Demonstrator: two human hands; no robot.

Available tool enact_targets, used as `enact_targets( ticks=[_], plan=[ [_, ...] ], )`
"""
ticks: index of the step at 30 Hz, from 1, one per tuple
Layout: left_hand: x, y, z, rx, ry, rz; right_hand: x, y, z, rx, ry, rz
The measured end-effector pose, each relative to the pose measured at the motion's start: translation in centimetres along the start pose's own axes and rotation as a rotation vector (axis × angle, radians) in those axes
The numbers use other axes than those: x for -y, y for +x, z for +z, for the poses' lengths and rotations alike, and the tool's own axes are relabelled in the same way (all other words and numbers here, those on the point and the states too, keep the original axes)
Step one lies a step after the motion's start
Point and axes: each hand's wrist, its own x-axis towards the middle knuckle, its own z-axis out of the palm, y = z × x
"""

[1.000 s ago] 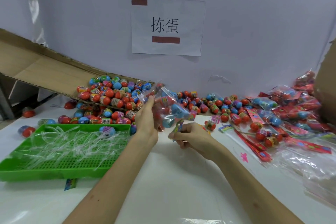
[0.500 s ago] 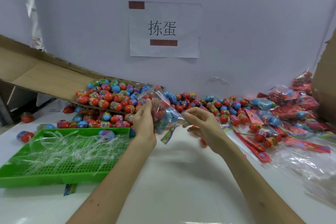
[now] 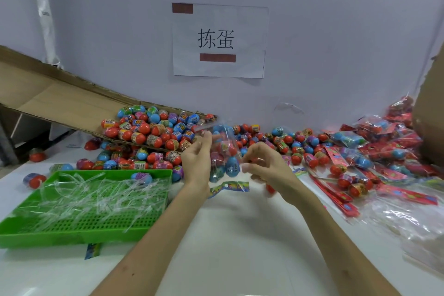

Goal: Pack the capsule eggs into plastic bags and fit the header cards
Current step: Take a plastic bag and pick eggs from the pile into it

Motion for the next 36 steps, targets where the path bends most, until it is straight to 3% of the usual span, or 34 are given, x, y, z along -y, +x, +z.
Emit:
enact_targets(
  ticks=[3,9,15,19,24,33,36],
  plan=[
    [0.6,-0.6,0.6,0.103,0.08,0.032,0.4,0.2,0.6,-0.115,0.134,0.03],
    [1.0,-1.5,1.2,0.221,0.177,0.022,0.0,0.3,1.1,-0.224,0.128,0.033],
    [0.8,-1.9,1.3,0.214,0.157,-0.041,-0.1,0.2,0.6,-0.202,0.113,0.044],
    [0.2,-1.8,1.2,0.196,0.087,-0.091,0.2,0.1,0.6,-0.298,0.183,-0.03],
    [-0.1,-2.0,1.4,0.179,0.059,-0.114,0.3,0.2,0.3,-0.35,0.243,0.011],
    [-0.1,-1.7,1.3,0.13,-0.019,-0.049,-0.3,0.5,-0.3,-0.46,0.289,0.035],
    [0.0,-1.6,1.1,0.078,0.005,-0.033,-0.3,0.5,0.4,-0.512,0.181,-0.045]
  ],
)
